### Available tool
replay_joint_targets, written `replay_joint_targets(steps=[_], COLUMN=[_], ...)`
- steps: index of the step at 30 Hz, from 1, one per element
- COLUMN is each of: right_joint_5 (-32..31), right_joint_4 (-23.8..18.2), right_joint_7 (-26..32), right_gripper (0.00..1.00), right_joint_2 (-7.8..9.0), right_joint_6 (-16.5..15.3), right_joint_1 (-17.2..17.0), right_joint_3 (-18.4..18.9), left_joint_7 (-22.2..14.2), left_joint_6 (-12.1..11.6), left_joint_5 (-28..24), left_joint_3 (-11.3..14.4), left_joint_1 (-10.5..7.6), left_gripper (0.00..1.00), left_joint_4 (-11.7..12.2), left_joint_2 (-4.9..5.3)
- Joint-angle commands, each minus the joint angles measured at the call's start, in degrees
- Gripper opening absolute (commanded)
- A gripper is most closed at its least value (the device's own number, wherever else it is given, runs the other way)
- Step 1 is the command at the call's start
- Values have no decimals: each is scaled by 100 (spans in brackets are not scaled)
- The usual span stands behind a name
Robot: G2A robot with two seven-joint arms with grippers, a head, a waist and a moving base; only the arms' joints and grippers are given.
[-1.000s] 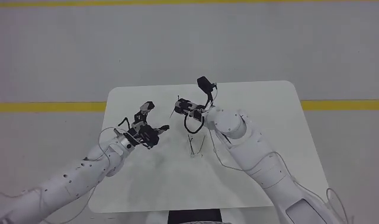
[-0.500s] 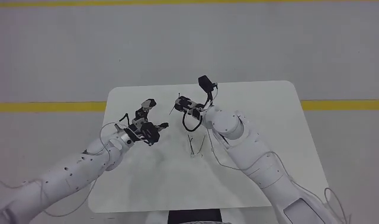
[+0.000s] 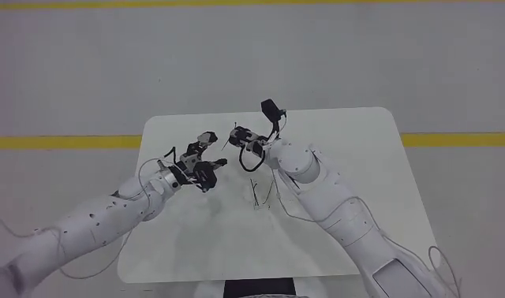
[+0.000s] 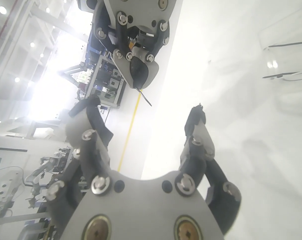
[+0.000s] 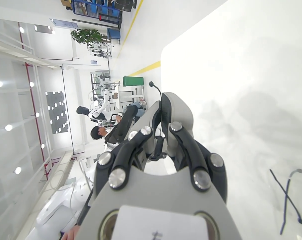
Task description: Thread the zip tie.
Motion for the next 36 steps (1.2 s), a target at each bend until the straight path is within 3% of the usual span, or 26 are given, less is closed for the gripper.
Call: replay_joint_targets(steps=[1,10,16,18,21,30,36], right_joint_5=[-9,-17,5,10,14,14,-2], right_joint_4=[17,104,153,166,184,212,247], right_joint_7=[5,6,37,47,59,132,195], right_gripper=[0,0,0,0,0,0,0], right_joint_2=[-10,-60,-86,-94,-105,-135,-151], right_joint_6=[0,0,0,0,0,0,0], right_joint_1=[15,76,102,107,117,137,158], right_joint_3=[4,38,79,88,105,140,153], left_joint_7=[14,303,389,424,449,459,490], left_joint_6=[0,0,0,0,0,0,0], left_joint_5=[0,0,0,0,0,0,0], left_joint_3=[16,-210,-209,-201,-195,-173,-204], left_joint_1=[-31,13,-14,-24,-36,-66,-60], left_gripper=[47,38,31,22,18,21,15], left_joint_4=[19,83,182,201,227,328,382], left_joint_2=[-13,-64,-104,-117,-140,-216,-255])
